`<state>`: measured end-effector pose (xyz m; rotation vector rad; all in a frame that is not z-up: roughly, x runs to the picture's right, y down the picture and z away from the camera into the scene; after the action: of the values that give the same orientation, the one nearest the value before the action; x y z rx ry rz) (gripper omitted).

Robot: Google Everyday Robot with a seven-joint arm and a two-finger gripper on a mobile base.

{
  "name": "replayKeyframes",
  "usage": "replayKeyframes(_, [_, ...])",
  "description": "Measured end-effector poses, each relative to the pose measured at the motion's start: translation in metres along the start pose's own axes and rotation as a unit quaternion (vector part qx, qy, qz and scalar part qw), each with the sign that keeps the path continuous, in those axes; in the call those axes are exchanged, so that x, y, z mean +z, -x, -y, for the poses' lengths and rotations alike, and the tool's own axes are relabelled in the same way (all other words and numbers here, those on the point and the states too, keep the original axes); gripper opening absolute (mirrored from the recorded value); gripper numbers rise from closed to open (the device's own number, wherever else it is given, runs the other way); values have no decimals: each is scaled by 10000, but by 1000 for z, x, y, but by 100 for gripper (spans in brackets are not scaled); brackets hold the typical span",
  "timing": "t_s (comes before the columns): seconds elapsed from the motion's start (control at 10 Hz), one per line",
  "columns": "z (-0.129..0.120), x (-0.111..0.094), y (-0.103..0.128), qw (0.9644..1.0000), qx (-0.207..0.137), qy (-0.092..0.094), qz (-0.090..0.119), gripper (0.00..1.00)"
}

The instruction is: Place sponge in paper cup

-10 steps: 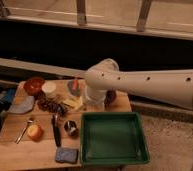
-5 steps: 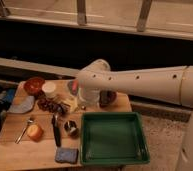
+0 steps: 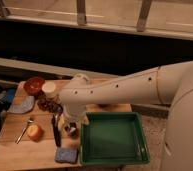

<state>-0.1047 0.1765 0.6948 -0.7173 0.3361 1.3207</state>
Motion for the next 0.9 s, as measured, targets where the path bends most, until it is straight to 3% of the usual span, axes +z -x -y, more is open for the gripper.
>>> replayKeyframes(0.5, [-28,46,-27,9980,78,483,-406,80])
replayKeyframes(0.9, [-31,50,-31,9975,100,541,-452,80])
